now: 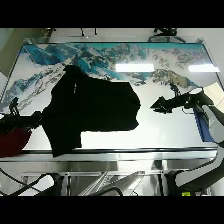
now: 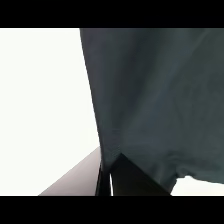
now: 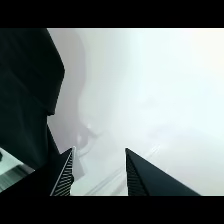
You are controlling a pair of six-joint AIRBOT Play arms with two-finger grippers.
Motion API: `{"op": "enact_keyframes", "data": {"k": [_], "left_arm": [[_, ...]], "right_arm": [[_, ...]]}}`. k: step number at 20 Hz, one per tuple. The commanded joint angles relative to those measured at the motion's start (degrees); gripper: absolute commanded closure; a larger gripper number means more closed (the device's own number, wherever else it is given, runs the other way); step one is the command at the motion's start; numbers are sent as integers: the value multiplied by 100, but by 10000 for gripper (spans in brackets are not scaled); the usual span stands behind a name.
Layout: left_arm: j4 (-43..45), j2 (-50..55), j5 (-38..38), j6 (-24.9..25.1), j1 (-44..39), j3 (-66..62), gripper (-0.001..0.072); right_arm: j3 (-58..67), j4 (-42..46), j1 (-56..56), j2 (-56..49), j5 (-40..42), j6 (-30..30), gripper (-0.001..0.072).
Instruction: Fold the shirts.
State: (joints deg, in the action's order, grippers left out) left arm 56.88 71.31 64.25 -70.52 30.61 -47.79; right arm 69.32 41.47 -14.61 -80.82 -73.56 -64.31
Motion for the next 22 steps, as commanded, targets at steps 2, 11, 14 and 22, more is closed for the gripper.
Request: {"op": "enact_keyframes", "data": {"k": [2, 11, 14, 22], "left_arm": [[164, -52, -101, -39, -46, -9, 693], [155, -55, -125, -46, -199, -9, 692], [155, -55, -125, -46, -199, -9, 692], [136, -59, 33, -46, -199, -42, 692]], "right_arm": [[-354, -68, 282, 46, -385, -216, 352], [-1246, -682, 1377, -109, 597, 162, 457], [-1246, -682, 1377, -103, 354, 199, 457], [-1233, -1021, 1362, 22, -177, 487, 690]]}}
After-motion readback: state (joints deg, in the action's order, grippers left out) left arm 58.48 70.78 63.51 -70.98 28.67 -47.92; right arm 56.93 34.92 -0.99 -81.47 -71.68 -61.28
